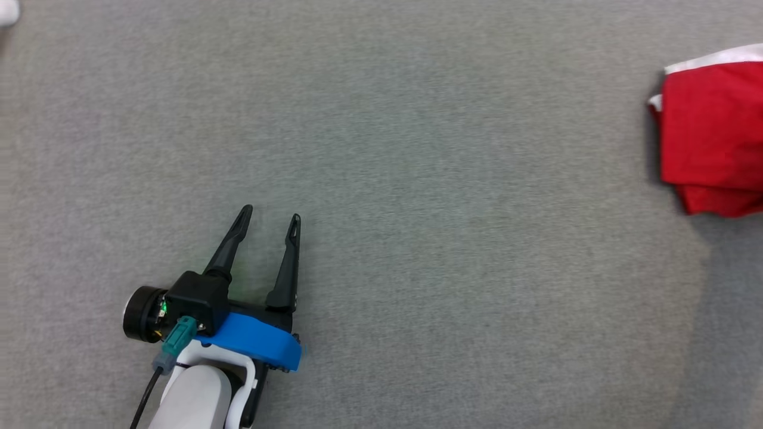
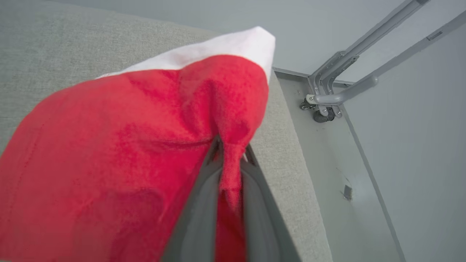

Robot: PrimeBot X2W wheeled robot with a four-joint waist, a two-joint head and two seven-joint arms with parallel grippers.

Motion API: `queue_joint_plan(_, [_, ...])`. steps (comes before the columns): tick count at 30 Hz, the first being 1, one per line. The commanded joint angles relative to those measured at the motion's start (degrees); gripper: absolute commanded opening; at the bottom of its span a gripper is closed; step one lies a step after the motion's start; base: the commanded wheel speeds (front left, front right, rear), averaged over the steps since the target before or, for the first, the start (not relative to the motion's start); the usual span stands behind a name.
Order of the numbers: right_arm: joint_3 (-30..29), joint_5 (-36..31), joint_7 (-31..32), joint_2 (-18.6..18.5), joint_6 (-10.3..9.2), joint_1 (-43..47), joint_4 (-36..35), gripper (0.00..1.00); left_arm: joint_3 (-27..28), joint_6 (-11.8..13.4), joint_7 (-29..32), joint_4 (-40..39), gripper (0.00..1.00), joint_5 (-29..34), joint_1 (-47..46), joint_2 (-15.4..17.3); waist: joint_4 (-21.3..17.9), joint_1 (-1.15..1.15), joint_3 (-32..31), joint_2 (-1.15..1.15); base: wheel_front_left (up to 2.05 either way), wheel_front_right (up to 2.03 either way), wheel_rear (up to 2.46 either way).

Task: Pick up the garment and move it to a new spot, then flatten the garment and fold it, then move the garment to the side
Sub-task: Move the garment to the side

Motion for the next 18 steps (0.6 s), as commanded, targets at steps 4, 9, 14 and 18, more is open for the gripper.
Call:
queue_joint_plan(4, [-0.7,-3.4,0.2,-3.2,-0.02,-3.1,1.8,0.0,0.0,0.5,0.0,-1.0,1.0,-0.3,0.4,0.1,3.6,0.0,2.1,0.0,0.0,0.0,0.0])
queue_joint_plan(9, [-2.4,-7.7,-2.7,-4.4,-0.02,-5.6,3.1,1.0,-0.3,0.8,-0.2,-1.1,1.0,-0.4,0.2,0.1,4.4,0.0,2.8,0.0,0.0,0.0,0.0])
queue_joint_plan(14, [-2.8,-10.5,-7.4,-1.4,-0.02,-6.5,4.4,1.0,-0.7,1.0,-0.5,-0.6,1.0,-0.8,-0.1,-0.2,4.1,0.0,2.8,0.0,0.0,0.0,0.0])
queue_joint_plan(18, [-2.1,-10.6,-10.4,1.2,-0.02,-7.1,5.2,1.0,-0.6,1.1,-0.8,-0.3,1.0,-1.1,-0.5,-0.2,3.2,0.0,1.9,0.0,0.0,0.0,0.0])
